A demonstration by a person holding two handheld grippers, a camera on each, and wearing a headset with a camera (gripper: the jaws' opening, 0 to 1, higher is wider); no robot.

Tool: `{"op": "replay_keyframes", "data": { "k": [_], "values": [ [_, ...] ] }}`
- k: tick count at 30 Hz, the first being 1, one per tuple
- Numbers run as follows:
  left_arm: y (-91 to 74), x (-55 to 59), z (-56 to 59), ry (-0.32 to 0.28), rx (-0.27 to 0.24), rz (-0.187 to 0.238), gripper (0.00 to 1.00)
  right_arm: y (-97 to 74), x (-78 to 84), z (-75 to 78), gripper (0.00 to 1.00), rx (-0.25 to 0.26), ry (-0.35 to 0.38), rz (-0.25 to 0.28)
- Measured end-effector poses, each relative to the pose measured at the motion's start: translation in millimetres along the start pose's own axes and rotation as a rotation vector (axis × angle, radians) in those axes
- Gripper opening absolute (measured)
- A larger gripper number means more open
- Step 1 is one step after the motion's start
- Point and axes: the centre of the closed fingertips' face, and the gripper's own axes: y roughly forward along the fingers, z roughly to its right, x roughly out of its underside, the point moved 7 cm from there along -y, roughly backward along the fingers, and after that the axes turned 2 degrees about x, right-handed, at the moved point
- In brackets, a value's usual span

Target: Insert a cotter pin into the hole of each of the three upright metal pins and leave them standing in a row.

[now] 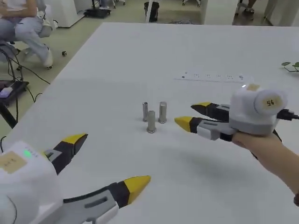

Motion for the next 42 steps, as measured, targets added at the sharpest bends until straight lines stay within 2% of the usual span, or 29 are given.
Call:
{"op": "replay_keyframes", "data": {
  "k": [7,14,19,25,31,42],
  "values": [
    [3.7,1.5,-1.1,0.005,0.006,0.0,0.85,26.4,-0.4,5.1,0.41,-0.002,0.019,0.014],
    [7.8,5.5,-0.7,0.005,0.014,-0.01,0.83,46.9,2.3,10.1,0.37,-0.002,0.024,0.025],
    [13.0,7.0,2.3,0.008,0.028,-0.002,0.81,60.1,6.3,12.1,0.32,-0.003,0.031,0.029],
    [18.4,7.9,3.5,0.023,0.039,-0.013,0.81,70.6,10.9,11.6,0.29,-0.012,0.031,0.029],
    [21.5,9.1,1.0,0.012,0.041,-0.016,0.81,79.5,14.3,11.0,0.24,-0.017,0.026,0.025],
    [25.0,12.3,-1.2,-0.013,0.048,-0.03,0.82,85.2,13.6,14.1,0.16,0.001,0.014,0.016]
  ]
}}
